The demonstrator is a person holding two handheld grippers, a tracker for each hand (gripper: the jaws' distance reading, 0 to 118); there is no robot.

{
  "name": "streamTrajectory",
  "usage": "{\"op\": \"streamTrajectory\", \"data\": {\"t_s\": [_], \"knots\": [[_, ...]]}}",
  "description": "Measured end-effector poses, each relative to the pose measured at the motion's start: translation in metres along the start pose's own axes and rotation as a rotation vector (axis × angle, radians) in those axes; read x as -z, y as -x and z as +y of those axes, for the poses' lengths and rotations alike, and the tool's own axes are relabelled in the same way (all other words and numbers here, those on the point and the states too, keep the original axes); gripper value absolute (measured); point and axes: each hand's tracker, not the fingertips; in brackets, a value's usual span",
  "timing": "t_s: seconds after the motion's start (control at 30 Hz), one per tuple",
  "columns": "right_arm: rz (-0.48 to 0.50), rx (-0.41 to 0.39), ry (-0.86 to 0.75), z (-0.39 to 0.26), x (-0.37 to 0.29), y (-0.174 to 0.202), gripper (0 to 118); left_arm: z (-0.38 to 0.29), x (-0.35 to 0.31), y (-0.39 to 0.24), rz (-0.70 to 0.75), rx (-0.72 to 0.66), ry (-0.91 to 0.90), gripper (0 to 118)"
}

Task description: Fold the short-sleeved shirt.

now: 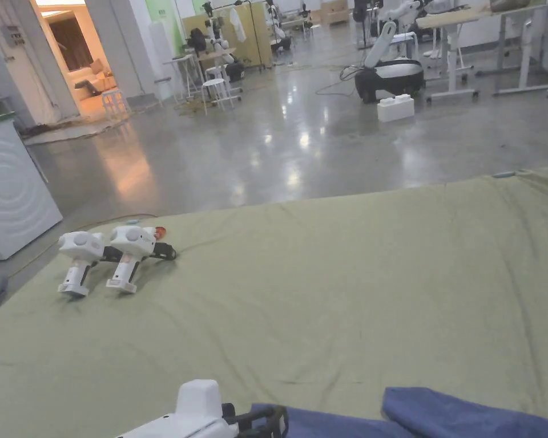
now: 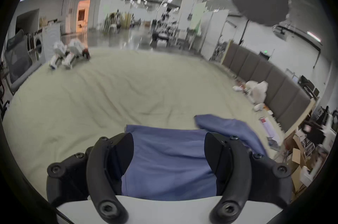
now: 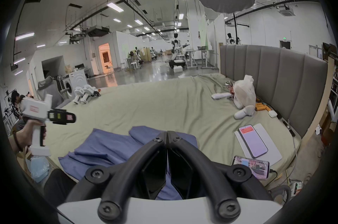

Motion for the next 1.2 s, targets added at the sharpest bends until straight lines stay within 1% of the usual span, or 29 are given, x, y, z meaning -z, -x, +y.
{"op": "streamTrajectory", "data": {"t_s": [0.1, 0.13, 0.2, 0.27, 0.3, 0.43, 0.47, 0.53, 0.57, 0.63, 0.73, 0.77, 0.8, 0.83, 0.87, 0.9, 0.93, 0.97, 1.03, 1.07, 1.1, 1.13, 1.17, 1.2], "knots": [[-0.016, 0.01, 0.037, -0.008, 0.007, -0.009, 0, -0.003, 0.073, 0.019, 0.09, 0.023, 0.137, 82], [-0.026, 0.012, 0.052, -0.011, 0.009, -0.012, 0, -0.004, 0.096, 0.03, 0.116, 0.002, 0.164, 82], [-0.044, 0.011, 0.077, -0.014, 0.011, -0.017, 0, -0.007, 0.119, 0.041, 0.148, -0.043, 0.207, 78], [-0.065, 0.011, 0.102, -0.019, 0.013, -0.022, 0, -0.008, 0.136, 0.052, 0.174, -0.101, 0.217, 72], [-0.074, 0.012, 0.115, -0.022, 0.014, -0.025, 0, -0.009, 0.139, 0.056, 0.179, -0.111, 0.217, 72], [-0.095, 0.022, 0.153, -0.028, 0.017, -0.03, 0, -0.013, 0.146, 0.049, 0.189, -0.074, 0.228, 64], [-0.097, 0.02, 0.157, -0.03, 0.017, -0.031, 0, -0.013, 0.146, 0.044, 0.212, -0.022, 0.241, 55], [-0.096, 0.016, 0.166, -0.032, 0.019, -0.031, 0, -0.013, 0.147, 0.034, 0.257, 0.07, 0.252, 32], [-0.093, 0.015, 0.17, -0.031, 0.022, -0.031, 0, -0.013, 0.148, 0.03, 0.249, 0.088, 0.261, 25], [-0.088, 0.017, 0.175, -0.028, 0.031, -0.032, 0, -0.012, 0.153, 0.023, 0.262, 0.096, 0.277, 17], [-0.089, 0.01, 0.185, -0.014, 0.053, -0.036, 0, -0.013, 0.161, 0.01, 0.291, 0.178, 0.314, 4], [-0.085, 0.006, 0.188, -0.008, 0.065, -0.037, 0, -0.013, 0.164, 0.007, 0.296, 0.184, 0.324, 3], [-0.068, 0.011, 0.198, -0.003, 0.078, -0.04, 2, -0.013, 0.167, 0.009, 0.293, 0.182, 0.335, 3], [-0.048, 0.013, 0.239, 0.0, 0.096, -0.045, 11, -0.013, 0.169, 0.012, 0.288, 0.171, 0.347, 3], [-0.037, 0.005, 0.268, 0.003, 0.117, -0.05, 24, -0.011, 0.17, 0.017, 0.275, 0.142, 0.356, 2], [-0.017, 0.005, 0.291, 0.005, 0.138, -0.056, 41, -0.01, 0.17, 0.021, 0.26, 0.099, 0.359, 2], [-0.004, -0.002, 0.337, 0.005, 0.161, -0.06, 61, -0.008, 0.169, 0.023, 0.256, 0.076, 0.361, 2], [0.001, -0.023, 0.387, 0.005, 0.189, -0.063, 67, -0.007, 0.17, 0.028, 0.252, 0.061, 0.361, 2], [0.004, -0.022, 0.453, -0.006, 0.239, -0.072, 67, -0.008, 0.169, 0.027, 0.252, 0.061, 0.357, 2], [-0.032, -0.024, 0.496, -0.011, 0.262, -0.074, 67, -0.009, 0.169, 0.027, 0.253, 0.063, 0.359, 2], [-0.048, -0.026, 0.538, -0.018, 0.284, -0.076, 66, -0.009, 0.168, 0.025, 0.254, 0.068, 0.357, 2], [-0.06, -0.025, 0.604, -0.025, 0.298, -0.078, 58, -0.009, 0.168, 0.024, 0.255, 0.072, 0.356, 2], [-0.078, -0.053, 0.672, -0.034, 0.307, -0.076, 56, -0.009, 0.168, 0.024, 0.255, 0.077, 0.358, 2], [-0.057, -0.068, 0.675, -0.042, 0.306, -0.072, 54, -0.008, 0.168, 0.024, 0.253, 0.08, 0.36, 2]]}}
